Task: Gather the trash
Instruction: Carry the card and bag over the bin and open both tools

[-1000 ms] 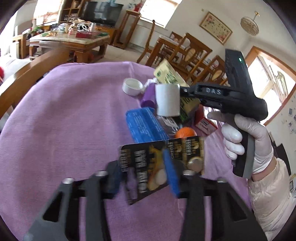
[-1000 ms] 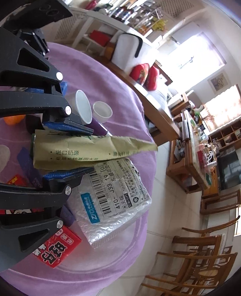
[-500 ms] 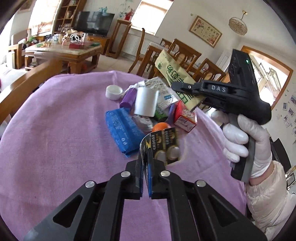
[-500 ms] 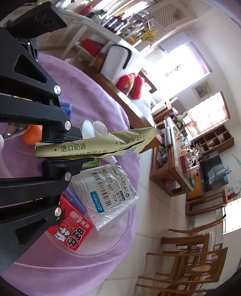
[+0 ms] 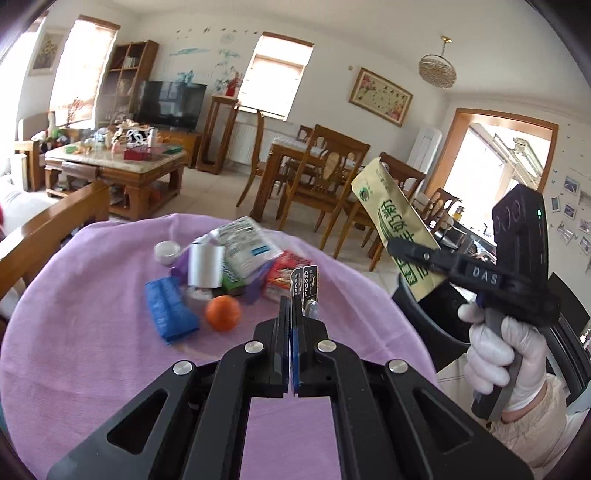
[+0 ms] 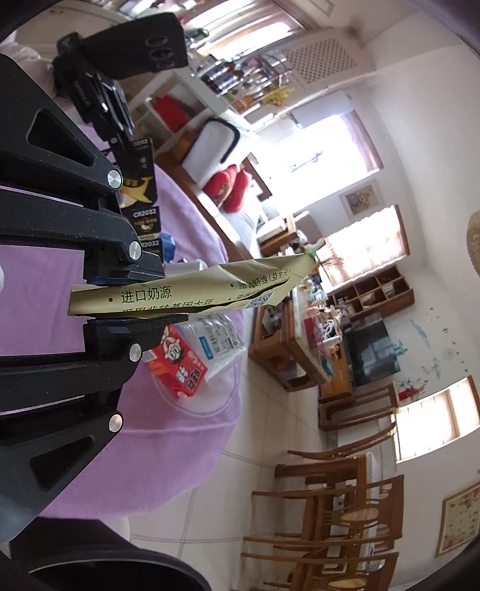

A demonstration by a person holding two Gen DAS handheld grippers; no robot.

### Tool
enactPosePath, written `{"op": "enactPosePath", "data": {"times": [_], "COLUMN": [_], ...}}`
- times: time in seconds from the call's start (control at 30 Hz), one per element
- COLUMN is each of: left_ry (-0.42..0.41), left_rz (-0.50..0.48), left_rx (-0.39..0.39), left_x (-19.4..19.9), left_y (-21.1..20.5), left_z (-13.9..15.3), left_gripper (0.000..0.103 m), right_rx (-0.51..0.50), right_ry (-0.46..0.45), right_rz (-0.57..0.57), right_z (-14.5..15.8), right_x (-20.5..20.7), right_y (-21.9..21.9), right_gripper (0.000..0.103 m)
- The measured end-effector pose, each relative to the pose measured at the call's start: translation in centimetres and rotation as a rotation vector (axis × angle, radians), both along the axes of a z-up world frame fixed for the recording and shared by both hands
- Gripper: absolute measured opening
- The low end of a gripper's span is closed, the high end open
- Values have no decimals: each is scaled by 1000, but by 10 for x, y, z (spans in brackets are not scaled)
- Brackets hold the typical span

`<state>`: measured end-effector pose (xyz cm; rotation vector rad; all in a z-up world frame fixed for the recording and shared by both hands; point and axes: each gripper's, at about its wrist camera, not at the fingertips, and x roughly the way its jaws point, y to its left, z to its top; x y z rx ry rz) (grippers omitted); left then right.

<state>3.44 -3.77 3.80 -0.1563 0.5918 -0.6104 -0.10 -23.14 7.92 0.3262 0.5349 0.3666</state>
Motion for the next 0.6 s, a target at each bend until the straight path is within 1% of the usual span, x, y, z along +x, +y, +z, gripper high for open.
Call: {"op": "enactPosePath", "data": {"times": [0.13,0.33,0.47,0.6], "left_ry": [-8,-11,5,40], "left_rz": [-57,-129,-191,-255], "left_rx": [-30,-55,-74,-90], "left_x": [-5,-7,-5,2], "left_y": [-42,-103,-147,-191], "left_z": [7,9,6,1], "left_gripper": [1,1,1,1], "right_rx": [10,35,36,56], "right_ry": [-27,-34,-28,-11], "right_rz": [-69,-187,-269,-354], "right_z": [2,-6,-15,-33], "right_x": [-35,-77,-102,-127], "right_y": [-42,-120,-170,-223], "right_gripper": [12,12,12,12]}}
